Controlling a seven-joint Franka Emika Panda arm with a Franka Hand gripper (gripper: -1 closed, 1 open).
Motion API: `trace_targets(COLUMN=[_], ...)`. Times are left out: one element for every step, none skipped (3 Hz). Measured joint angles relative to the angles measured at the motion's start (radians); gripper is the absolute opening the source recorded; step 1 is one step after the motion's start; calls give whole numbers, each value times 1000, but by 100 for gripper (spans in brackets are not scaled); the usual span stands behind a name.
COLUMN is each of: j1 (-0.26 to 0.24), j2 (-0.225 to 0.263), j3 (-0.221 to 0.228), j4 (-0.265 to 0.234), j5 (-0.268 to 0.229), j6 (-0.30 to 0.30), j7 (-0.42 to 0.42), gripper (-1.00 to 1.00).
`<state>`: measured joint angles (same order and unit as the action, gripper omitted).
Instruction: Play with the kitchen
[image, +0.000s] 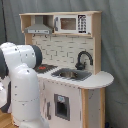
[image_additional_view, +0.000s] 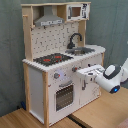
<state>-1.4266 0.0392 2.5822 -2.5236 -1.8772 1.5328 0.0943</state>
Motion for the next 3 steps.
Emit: trace_targets(j1=[-65,-128,-175], j2=[36,49,50], j3=[-5,-11,-11], j4=[-60,-72,-66], j5=[-56,-114,-167], j6=[31,94,175], j7=[-13,-31,-42], gripper=[100,100,100])
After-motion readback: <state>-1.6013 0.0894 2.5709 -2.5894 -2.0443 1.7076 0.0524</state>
